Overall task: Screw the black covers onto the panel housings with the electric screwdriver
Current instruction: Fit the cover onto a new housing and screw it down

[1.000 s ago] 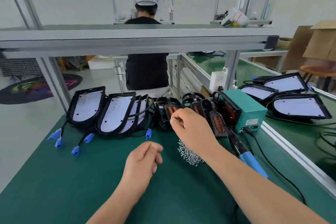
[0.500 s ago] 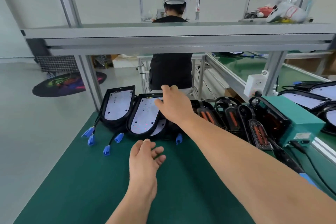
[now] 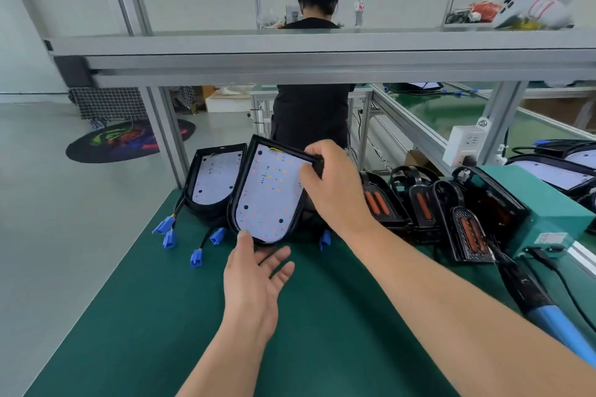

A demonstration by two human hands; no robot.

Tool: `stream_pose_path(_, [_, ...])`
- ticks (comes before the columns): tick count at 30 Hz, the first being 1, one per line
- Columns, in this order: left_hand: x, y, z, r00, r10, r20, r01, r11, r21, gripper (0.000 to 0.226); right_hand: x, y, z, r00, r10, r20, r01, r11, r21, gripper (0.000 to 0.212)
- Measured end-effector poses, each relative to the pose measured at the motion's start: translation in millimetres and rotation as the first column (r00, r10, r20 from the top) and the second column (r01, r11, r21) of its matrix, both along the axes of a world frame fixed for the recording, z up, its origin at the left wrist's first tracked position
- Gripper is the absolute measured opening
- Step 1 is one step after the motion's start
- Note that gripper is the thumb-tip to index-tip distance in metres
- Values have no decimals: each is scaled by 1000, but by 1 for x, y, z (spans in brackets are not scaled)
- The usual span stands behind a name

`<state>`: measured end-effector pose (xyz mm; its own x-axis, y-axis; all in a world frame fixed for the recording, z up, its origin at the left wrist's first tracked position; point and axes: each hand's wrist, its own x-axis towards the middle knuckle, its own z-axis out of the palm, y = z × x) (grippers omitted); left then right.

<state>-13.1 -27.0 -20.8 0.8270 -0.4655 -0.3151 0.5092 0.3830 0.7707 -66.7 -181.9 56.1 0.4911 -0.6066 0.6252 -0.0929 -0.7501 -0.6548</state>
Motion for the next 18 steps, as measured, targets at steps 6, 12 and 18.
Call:
stream_pose_path(6, [-5,10,10,970,78,232,-108,987,119,79,-94,53,-26,991,85,100,-94,991,91,25])
stream_pose_path(12, [-7,19,15,825,-143,547,48,982,183,69,-177,83,-40,964,261,47,-264,921,288,54])
stream_pose_path(18, [4,26,19,579,-591,561,375,804,461,66,-200,64,-37,962,263,-71,-189,834,518,33])
